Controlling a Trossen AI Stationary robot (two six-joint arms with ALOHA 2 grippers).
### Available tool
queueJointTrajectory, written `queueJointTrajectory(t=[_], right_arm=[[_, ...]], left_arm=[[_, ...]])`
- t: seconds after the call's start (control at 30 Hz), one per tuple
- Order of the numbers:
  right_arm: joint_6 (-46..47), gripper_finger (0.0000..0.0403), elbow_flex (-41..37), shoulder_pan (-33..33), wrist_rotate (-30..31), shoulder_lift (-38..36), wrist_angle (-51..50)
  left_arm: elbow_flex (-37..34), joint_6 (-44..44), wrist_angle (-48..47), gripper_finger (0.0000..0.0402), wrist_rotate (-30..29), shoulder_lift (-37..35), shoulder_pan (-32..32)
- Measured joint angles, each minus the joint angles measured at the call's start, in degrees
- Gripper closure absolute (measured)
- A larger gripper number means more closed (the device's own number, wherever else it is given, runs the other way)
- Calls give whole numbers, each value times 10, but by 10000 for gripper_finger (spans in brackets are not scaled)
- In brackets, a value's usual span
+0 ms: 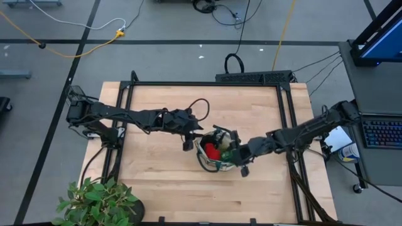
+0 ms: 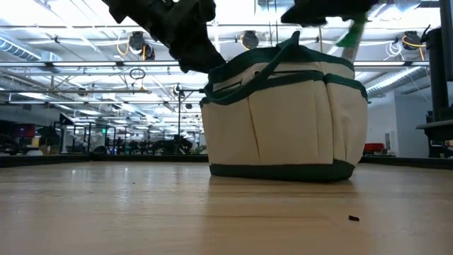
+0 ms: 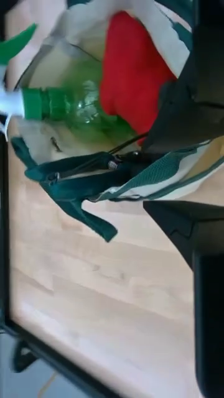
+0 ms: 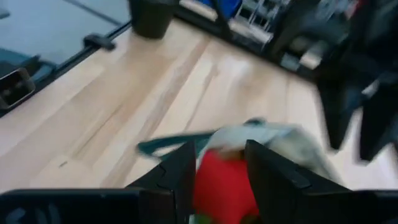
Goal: Pick & Place Garden tools in Gardening bag
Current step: Adjust the light brown gardening bag
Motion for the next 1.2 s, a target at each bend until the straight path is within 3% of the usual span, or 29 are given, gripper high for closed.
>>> queueJointTrajectory(t=[0.27,0.53,0.7,0.83,0.97,1.07,1.2], right_arm=[[30,271,1,13,0,0,-65],[-126,271,0,12,5,0,46],[-164,271,0,11,71,0,59],[-163,271,0,11,93,0,39],[-163,271,0,11,92,1,35],[-163,271,0,8,91,1,36],[-163,271,0,3,92,1,37]], left_arm=[[0,-97,6,246,24,0,0],[0,-109,16,274,32,38,-1],[0,-106,7,286,22,64,-1],[0,-99,8,312,11,59,-1],[0,-77,6,364,8,49,0],[0,-78,-3,393,-26,44,4],[0,-112,-30,387,-120,34,14]])
